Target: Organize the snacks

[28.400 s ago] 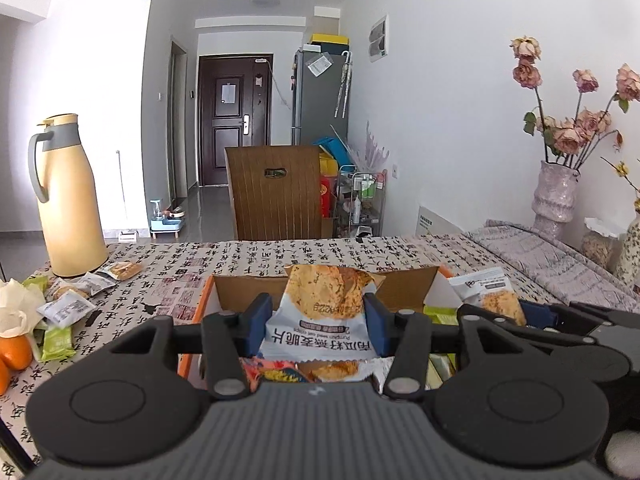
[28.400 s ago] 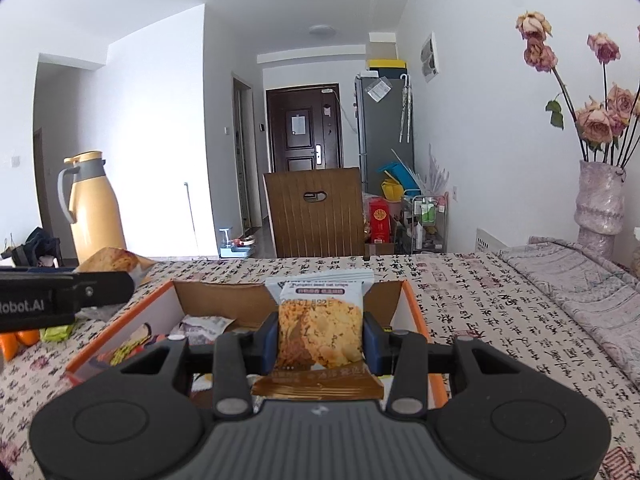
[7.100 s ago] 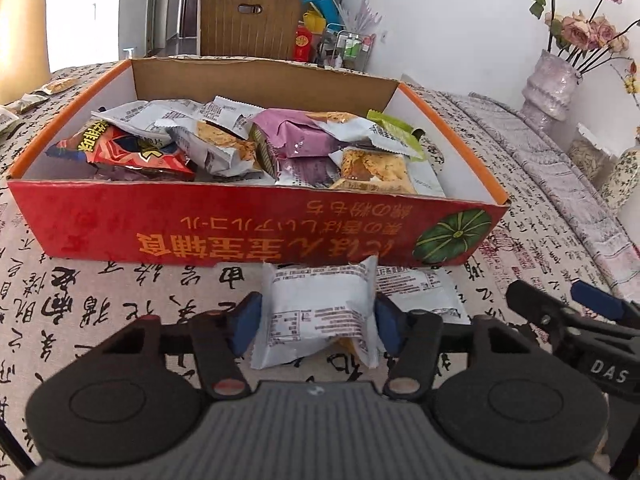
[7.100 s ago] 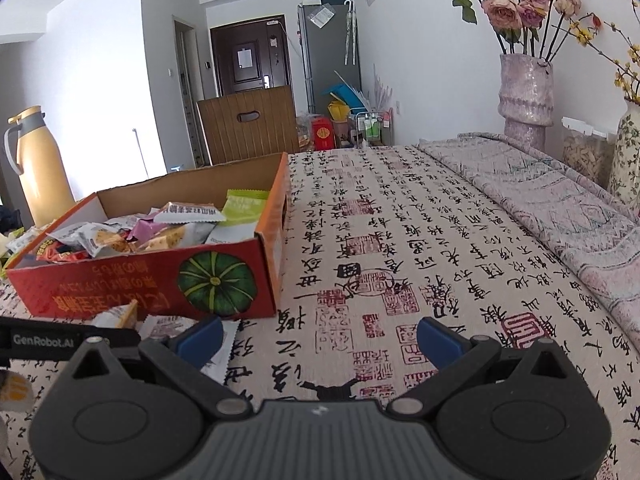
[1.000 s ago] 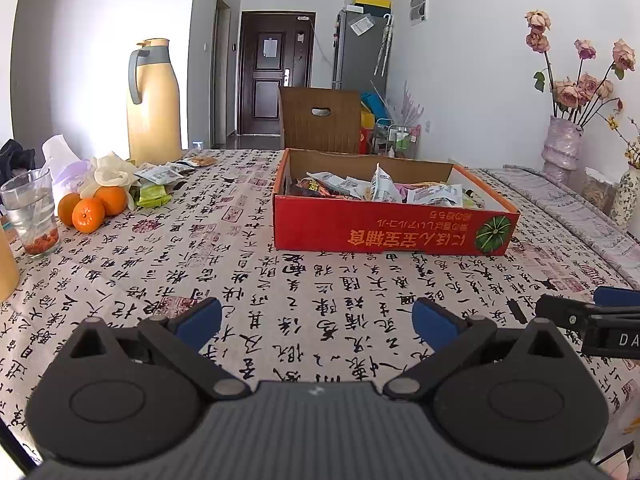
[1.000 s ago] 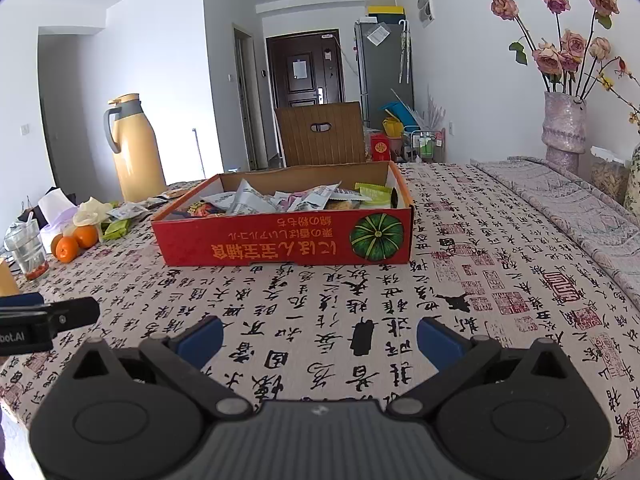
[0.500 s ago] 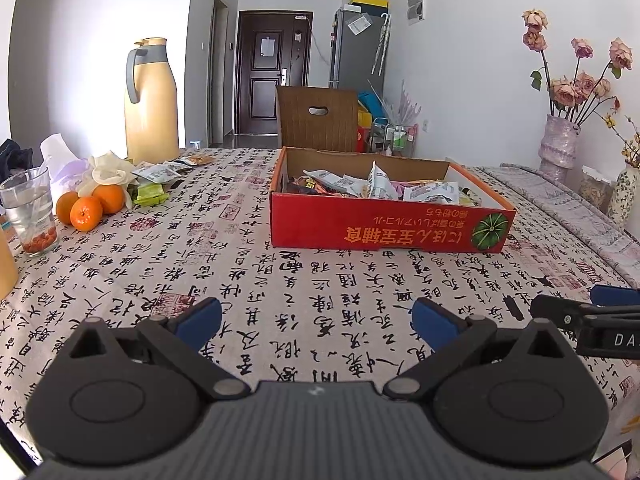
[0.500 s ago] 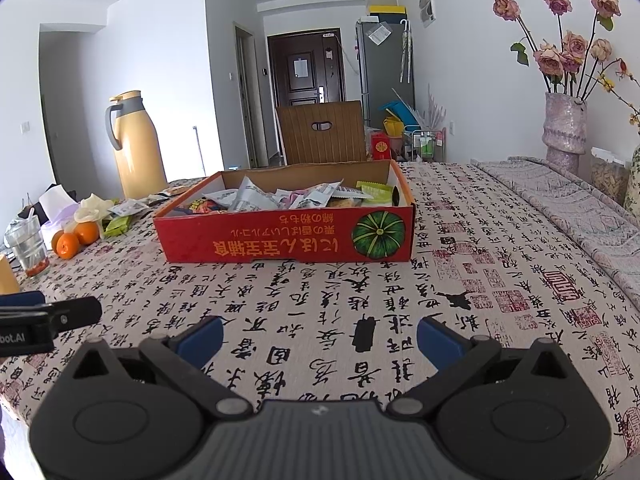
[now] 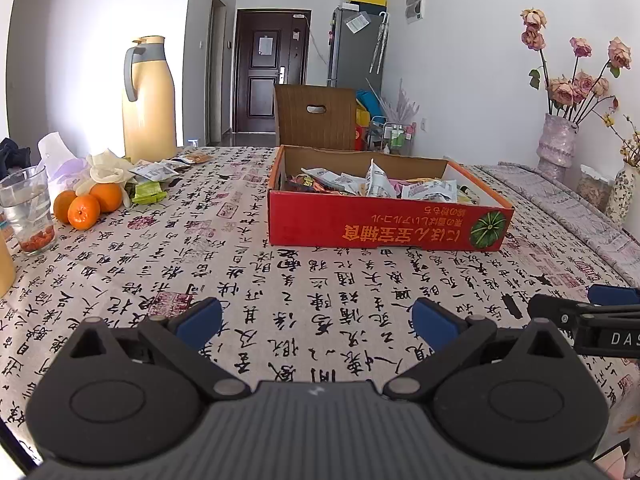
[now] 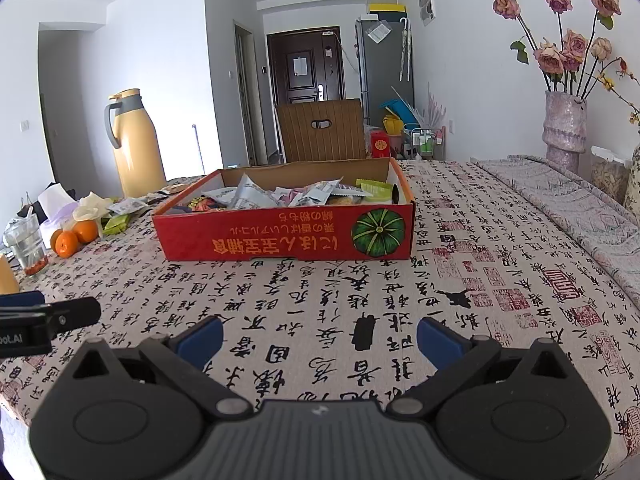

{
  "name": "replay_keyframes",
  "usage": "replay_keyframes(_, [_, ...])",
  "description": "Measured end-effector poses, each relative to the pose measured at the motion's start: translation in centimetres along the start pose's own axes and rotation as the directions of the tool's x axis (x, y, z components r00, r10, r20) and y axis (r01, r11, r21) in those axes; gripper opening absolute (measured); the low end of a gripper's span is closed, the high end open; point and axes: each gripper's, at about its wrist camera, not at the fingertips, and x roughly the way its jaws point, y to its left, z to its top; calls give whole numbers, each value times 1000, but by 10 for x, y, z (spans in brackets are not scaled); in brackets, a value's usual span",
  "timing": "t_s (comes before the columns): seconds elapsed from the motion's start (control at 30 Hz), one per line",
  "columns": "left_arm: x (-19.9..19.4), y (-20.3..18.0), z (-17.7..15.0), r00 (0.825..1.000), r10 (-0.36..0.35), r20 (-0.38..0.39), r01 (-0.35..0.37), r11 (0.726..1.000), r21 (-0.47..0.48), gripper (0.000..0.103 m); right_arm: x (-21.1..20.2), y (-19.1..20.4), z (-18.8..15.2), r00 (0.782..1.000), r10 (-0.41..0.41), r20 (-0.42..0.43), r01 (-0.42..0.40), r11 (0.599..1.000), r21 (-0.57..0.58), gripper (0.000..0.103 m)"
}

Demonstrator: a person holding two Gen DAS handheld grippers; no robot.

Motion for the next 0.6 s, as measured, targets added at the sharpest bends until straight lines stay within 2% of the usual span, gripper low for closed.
replay_keyframes(0.6, [1, -4, 0, 1000, -1, 7, 1, 1000, 19, 103, 5, -2, -3, 1000, 10, -11, -10, 1000, 4, 103])
